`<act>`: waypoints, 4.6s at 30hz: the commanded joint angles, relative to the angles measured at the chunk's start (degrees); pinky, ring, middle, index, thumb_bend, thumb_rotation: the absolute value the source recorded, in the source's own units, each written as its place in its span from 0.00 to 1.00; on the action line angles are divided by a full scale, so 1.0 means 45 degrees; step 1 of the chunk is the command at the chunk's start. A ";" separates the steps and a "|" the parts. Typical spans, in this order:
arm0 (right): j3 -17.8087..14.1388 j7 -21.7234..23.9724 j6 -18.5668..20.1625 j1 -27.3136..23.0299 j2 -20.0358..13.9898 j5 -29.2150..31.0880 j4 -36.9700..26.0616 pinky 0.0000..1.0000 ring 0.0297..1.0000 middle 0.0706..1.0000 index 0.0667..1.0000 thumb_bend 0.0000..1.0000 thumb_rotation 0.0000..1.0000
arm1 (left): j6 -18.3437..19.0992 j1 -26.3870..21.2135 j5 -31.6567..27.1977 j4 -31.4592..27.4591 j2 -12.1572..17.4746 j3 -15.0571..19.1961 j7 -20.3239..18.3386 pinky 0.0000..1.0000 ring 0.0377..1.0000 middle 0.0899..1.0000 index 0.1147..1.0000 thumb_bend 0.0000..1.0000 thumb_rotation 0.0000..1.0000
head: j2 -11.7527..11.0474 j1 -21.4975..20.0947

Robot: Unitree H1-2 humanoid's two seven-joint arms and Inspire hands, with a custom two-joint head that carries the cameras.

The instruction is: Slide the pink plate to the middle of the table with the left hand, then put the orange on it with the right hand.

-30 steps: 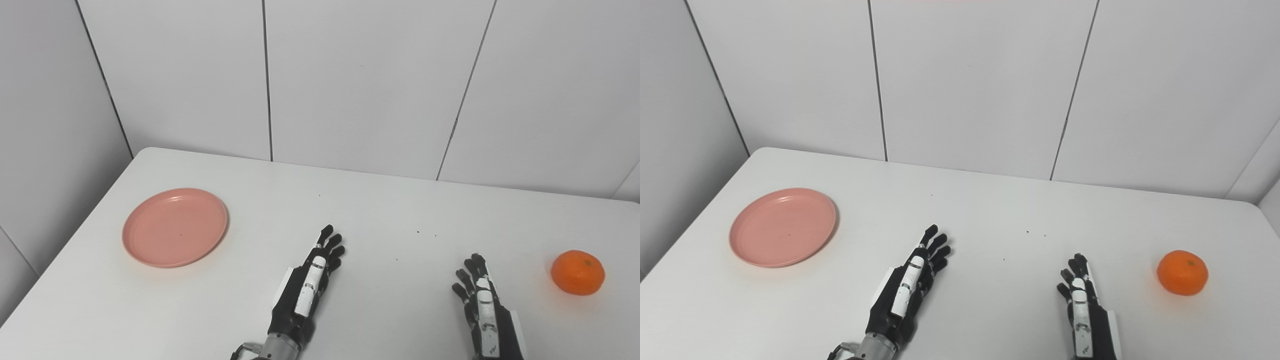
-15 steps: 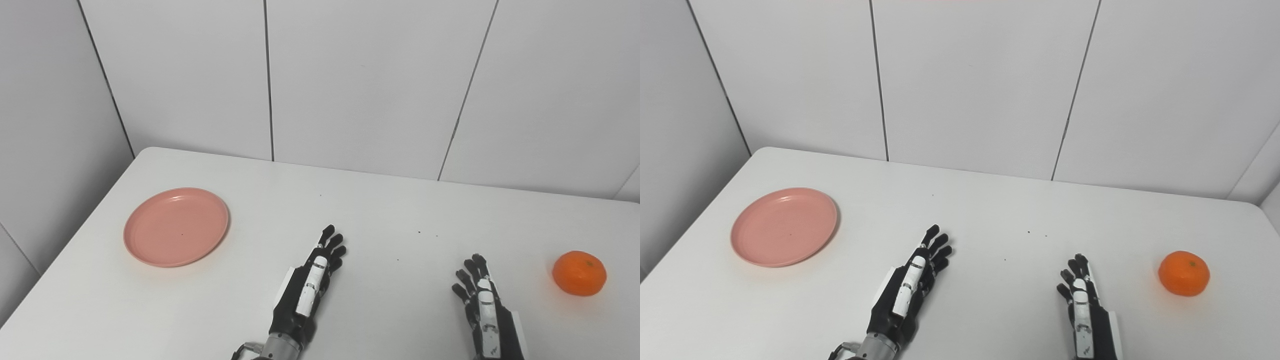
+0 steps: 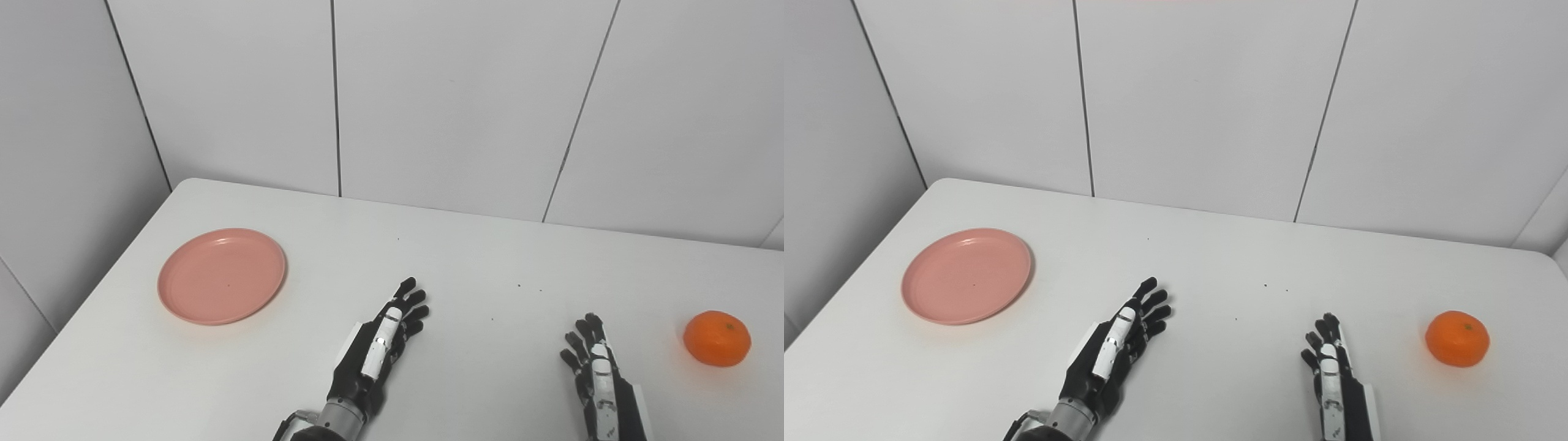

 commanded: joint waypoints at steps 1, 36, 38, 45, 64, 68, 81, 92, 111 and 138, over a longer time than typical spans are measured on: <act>-0.0169 -0.0054 -0.0297 0.0072 -0.0121 -0.0008 -0.0031 0.92 0.94 0.96 0.96 0.15 1.00 | 0.0101 -0.0530 -0.0156 -0.0732 0.0131 0.0014 -0.0236 0.92 0.90 0.92 0.91 0.40 1.00 | 0.0006 0.0012; -0.0241 -0.0015 -0.0121 -0.0018 -0.0247 0.0276 -0.0023 0.93 0.94 0.96 0.96 0.16 1.00 | 0.3052 -0.3778 -0.1756 -0.4016 0.2098 0.2989 0.0325 0.92 0.91 0.92 0.90 0.38 1.00 | 0.0015 0.0585; -0.0231 -0.0029 -0.0062 -0.0001 -0.0255 0.0237 -0.0066 0.93 0.93 0.95 0.96 0.16 1.00 | 0.3016 -0.3977 -0.1850 -0.3828 0.2338 0.3256 0.0304 0.91 0.91 0.91 0.90 0.38 1.00 | 0.0000 0.0625; -0.0289 -0.0027 -0.0325 -0.0039 -0.0233 0.0326 0.0139 0.91 0.93 0.94 0.96 0.14 1.00 | 0.2305 -0.4360 -0.2152 -0.2591 0.3258 0.4152 0.0252 0.91 0.90 0.91 0.89 0.39 1.00 | -0.0105 0.0697; -0.0387 0.0036 -0.0058 -0.0099 -0.0348 0.0557 0.0128 0.95 0.95 0.96 0.97 0.13 1.00 | 0.2157 -0.5483 -0.3028 -0.0345 0.4616 0.5788 0.0255 0.92 0.92 0.92 0.91 0.37 1.00 | -0.0346 0.1136; -0.0377 0.0036 -0.0087 -0.0075 -0.0352 0.0617 0.0100 0.95 0.95 0.96 0.97 0.13 1.00 | 0.2267 -0.5608 -0.3161 -0.0062 0.4954 0.5969 0.0342 0.91 0.91 0.92 0.91 0.35 1.00 | -0.0347 0.1187; -0.0391 0.0014 -0.0017 -0.0041 -0.0377 0.0714 -0.0020 0.95 0.95 0.96 0.96 0.12 1.00 | 0.2161 -0.6030 -0.3959 0.1380 0.5737 0.6728 0.0186 0.96 0.95 0.95 0.94 0.34 1.00 | -0.0348 0.1383; -0.0418 0.0027 0.0261 -0.0029 -0.0473 0.0692 -0.0154 0.98 0.96 0.96 0.96 0.13 1.00 | 0.1922 -0.6208 -0.4243 0.2846 0.6655 0.7478 -0.0065 0.97 0.96 0.95 0.94 0.34 1.00 | -0.0492 0.1586; -0.0483 -0.0138 0.0354 0.0004 -0.0333 0.0400 -0.0191 0.98 0.95 0.96 0.96 0.11 1.00 | 0.1108 -0.6014 -0.4673 0.4992 0.7449 0.8386 -0.0505 0.98 0.95 0.94 0.93 0.32 1.00 | -0.0746 0.1729; -0.0549 0.0055 0.0401 0.0055 -0.0547 0.0845 -0.0206 1.00 0.97 0.97 0.96 0.10 1.00 | 0.0871 -0.5659 -0.4846 0.6211 0.7220 0.8572 -0.0191 0.90 0.88 0.87 0.85 0.30 1.00 | -0.0665 0.2010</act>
